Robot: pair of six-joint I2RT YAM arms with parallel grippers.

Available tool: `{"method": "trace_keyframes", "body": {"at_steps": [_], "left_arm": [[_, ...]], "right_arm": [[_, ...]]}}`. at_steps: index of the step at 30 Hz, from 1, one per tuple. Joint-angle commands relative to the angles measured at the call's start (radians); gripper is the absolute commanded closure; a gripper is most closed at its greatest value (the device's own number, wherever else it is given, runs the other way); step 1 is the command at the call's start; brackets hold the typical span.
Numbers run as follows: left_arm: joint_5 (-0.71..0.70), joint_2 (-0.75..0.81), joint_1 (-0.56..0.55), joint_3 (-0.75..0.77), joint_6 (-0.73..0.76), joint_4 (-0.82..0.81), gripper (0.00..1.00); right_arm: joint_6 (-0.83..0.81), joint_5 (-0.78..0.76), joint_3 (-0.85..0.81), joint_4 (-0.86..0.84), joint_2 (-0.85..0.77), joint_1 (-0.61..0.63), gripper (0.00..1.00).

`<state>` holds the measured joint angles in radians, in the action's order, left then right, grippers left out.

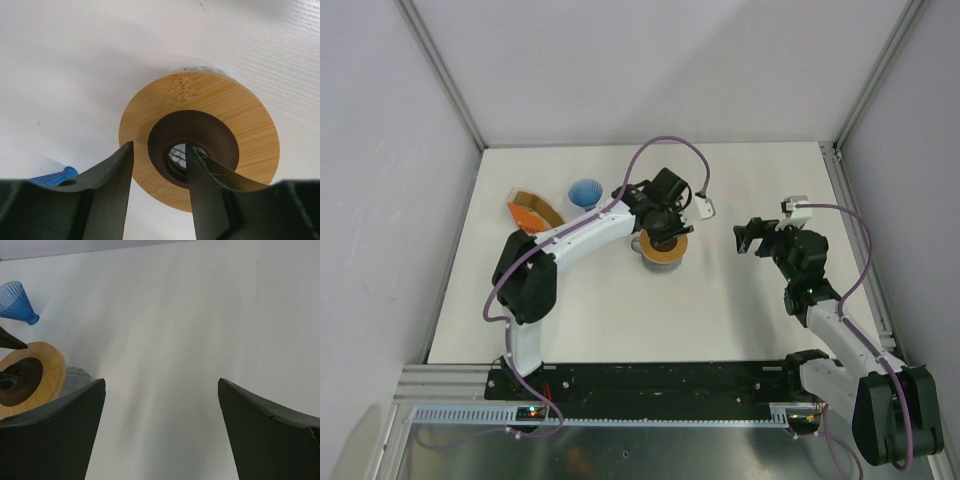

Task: Place the coffee filter in the dripper

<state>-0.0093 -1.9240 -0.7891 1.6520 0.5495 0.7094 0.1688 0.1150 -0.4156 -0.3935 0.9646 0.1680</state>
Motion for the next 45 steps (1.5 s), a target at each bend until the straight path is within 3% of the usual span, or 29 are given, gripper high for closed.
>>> {"method": "trace_keyframes", "body": {"at_steps": [1,10,15,22,29,37,42,45], "left_arm": [[-0.027,0.059,-0.005,0.065,0.007,-0.007,0.48],[-0.114,0.069,0.004,0.131,0.039,-0.007,0.42],[-0.107,0.109,0.043,0.161,0.026,-0.007,0.34],[-0.021,0.092,0.291,0.211,-0.160,-0.008,0.29],[0.053,-0.054,0.551,0.315,-0.333,-0.023,0.30],[0.111,-0.183,0.647,0.356,-0.318,-0.037,0.25],[0.152,-0.207,0.661,0.313,-0.293,-0.038,0.28],[0.107,-0.227,0.667,0.300,-0.281,-0.043,0.29]], "right_arm": [[0.017,0.012,-0.042,-0.022,-0.005,-0.003,0.01],[0.014,0.015,-0.042,-0.014,-0.010,-0.002,0.01],[0.013,0.016,-0.042,-0.013,-0.006,-0.002,0.01],[0.015,0.026,-0.042,-0.013,-0.003,-0.002,0.01],[0.018,0.044,-0.042,-0.023,0.007,-0.003,0.01],[0.014,0.046,-0.041,-0.017,0.000,-0.001,0.01],[0.011,0.046,-0.041,-0.016,-0.002,-0.001,0.01],[0.012,0.045,-0.042,-0.017,-0.003,0.001,0.01]]}}
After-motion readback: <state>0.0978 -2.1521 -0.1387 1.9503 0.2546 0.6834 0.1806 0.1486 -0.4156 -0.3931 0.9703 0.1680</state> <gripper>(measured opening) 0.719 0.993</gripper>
